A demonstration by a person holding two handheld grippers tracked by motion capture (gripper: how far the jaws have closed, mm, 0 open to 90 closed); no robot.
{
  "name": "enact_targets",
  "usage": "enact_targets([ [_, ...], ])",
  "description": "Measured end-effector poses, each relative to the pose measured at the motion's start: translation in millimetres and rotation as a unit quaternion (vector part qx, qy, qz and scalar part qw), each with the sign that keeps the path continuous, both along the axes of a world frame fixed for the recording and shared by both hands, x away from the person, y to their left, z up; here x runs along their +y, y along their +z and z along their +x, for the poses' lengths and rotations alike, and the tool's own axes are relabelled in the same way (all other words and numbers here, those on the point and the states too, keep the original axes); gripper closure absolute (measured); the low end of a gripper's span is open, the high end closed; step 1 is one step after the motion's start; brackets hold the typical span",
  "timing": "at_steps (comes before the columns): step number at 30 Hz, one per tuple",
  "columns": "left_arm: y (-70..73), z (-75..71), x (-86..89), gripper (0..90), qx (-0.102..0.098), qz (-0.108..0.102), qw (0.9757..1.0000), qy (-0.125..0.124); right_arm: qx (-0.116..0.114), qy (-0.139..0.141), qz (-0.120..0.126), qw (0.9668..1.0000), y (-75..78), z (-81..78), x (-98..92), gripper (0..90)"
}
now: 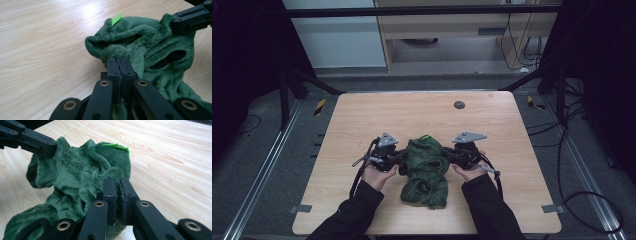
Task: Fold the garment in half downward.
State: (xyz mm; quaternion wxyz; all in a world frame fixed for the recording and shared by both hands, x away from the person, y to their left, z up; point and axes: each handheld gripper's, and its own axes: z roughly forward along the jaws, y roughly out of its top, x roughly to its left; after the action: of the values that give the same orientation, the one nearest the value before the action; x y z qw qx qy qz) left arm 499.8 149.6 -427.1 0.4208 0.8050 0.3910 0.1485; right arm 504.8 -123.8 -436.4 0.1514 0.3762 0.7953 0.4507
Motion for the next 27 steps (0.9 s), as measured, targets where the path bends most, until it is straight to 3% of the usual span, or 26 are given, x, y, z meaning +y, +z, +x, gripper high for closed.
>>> enact_targets([
  [16, 5.6, -31.5, 11.0, 88.9, -0.001, 0.003, 0.9998, -0.020, -0.010, 0.033, -0.006, 0.9994, 0.5, -20.7, 4.9, 84.5],
  [27, -1.1, -51.3, 16.9, 88.9, 0.010, 0.008, 0.9994, -0.031, -0.006, 0.051, 0.000, 0.9987, -5.8, -44.2, 6.3, 84.0],
])
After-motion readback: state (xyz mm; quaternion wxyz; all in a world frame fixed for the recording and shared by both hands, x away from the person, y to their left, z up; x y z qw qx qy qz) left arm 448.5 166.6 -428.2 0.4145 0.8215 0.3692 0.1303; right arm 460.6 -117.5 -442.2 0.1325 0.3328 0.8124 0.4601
